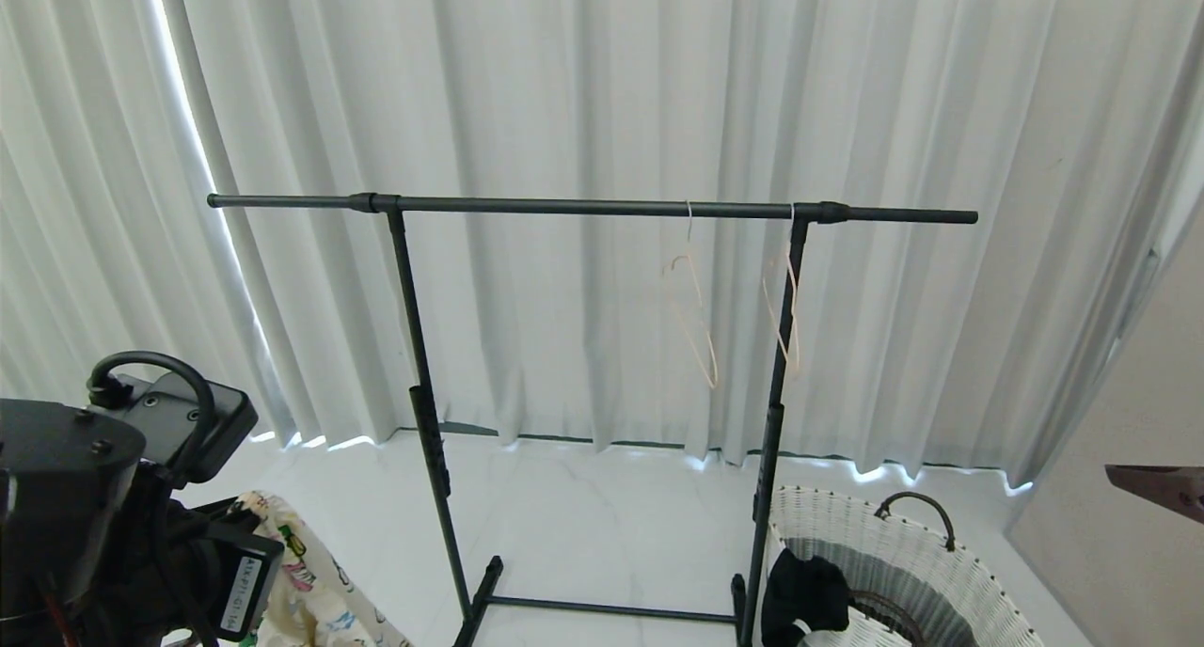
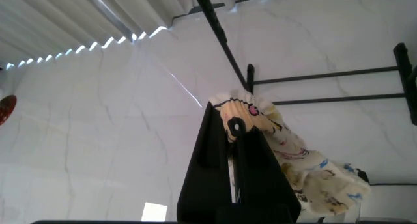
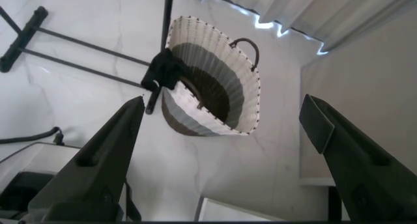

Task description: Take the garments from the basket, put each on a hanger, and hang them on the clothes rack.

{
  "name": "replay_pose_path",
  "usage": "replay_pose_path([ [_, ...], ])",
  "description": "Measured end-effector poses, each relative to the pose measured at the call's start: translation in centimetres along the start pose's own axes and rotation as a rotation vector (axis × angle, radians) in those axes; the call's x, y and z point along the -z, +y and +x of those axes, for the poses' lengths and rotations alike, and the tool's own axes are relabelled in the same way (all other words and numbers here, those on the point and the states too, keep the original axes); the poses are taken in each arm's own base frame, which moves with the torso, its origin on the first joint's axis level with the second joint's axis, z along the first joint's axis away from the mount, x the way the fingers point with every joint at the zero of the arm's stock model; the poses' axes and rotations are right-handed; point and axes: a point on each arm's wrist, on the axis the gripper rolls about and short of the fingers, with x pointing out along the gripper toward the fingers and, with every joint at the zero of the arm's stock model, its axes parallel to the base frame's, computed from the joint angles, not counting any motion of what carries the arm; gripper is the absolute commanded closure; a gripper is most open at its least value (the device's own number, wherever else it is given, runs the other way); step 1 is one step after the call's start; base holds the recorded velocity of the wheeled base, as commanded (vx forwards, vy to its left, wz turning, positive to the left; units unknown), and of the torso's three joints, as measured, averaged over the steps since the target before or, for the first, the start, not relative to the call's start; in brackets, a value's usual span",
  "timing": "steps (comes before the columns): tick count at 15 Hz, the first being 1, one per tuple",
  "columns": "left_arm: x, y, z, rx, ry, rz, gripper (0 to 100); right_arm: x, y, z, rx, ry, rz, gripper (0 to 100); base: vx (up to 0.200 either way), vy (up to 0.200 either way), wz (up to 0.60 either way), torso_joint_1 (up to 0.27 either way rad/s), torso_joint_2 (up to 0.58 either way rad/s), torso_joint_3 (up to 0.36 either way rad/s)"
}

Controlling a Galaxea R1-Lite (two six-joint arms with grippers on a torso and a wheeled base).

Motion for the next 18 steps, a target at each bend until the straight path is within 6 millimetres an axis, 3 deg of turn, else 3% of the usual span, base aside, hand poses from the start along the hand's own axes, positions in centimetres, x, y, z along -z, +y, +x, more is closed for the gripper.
replay_pose_path([
  [8, 0.1, 0.3, -0.2, -0.005, -0.008, -0.010, 100, -0.1, 0.0, 0.3, 0.004, -0.051, 0.006, 0, 0.000, 0.200, 0.00, 0.033, -0.06, -0.033],
  [13, 0.1, 0.3, -0.4, -0.004, -0.014, -0.013, 100, -0.4, 0.2, 1.3, -0.027, -0.116, 0.063, 0, 0.000, 0.000, 0.00, 0.000, 0.00, 0.000],
  [18, -0.2, 0.3, -1.1, 0.021, -0.056, 0.028, 100, -1.8, 0.2, 3.0, -0.045, -0.177, 0.158, 0, 0.200, 0.000, 0.00, -0.003, 0.00, 0.004],
])
